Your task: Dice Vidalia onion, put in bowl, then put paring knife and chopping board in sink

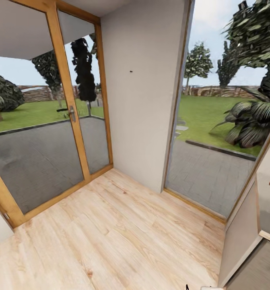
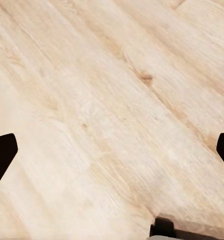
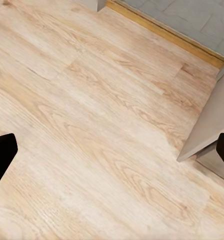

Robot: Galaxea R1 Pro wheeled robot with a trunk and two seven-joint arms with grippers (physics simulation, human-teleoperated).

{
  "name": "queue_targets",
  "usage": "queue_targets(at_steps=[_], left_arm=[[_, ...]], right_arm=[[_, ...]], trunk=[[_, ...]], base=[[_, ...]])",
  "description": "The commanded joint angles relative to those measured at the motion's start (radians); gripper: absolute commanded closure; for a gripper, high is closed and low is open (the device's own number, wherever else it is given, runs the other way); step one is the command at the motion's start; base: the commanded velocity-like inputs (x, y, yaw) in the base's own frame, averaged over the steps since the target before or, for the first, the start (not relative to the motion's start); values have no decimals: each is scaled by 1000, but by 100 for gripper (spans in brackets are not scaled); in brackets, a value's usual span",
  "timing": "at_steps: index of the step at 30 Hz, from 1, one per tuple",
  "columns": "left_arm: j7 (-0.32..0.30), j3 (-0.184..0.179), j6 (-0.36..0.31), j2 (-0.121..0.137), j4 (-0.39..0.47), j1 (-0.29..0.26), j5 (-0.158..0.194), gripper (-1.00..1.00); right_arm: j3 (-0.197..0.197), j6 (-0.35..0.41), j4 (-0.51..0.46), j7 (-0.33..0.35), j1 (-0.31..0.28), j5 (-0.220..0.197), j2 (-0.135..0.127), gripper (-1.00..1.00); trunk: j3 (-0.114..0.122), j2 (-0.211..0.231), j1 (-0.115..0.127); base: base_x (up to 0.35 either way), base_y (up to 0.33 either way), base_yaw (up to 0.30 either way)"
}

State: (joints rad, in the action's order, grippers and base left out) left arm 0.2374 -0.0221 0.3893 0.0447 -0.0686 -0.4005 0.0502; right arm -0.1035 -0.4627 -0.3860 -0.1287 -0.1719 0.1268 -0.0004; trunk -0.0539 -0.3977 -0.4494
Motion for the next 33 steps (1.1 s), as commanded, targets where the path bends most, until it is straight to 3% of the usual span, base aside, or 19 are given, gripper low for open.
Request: queue_targets(at_steps=[1, 9, 23, 33], left_arm=[[5, -3, 12, -1, -1, -2, 11, -100], [2, -5, 95, 1, -7, -1, 25, -100], [0, -6, 102, 0, -8, -1, 26, -100], [0, -6, 102, 0, -8, -1, 26, -100]], right_arm=[[-3, -3, 1, -5, -1, 10, 0, -100], [-2, -7, 1, -6, -1, 10, 2, -100], [-2, -8, 1, -5, -1, 10, 2, -100], [-2, -8, 1, -5, -1, 10, 2, -100]], trunk=[[-2, -2, -1], [-2, -2, -1], [1, -2, -1], [5, -2, -1]], base=[[0, 0, 0], [0, 0, 0], [1, 1, -154], [137, 179, -248]])
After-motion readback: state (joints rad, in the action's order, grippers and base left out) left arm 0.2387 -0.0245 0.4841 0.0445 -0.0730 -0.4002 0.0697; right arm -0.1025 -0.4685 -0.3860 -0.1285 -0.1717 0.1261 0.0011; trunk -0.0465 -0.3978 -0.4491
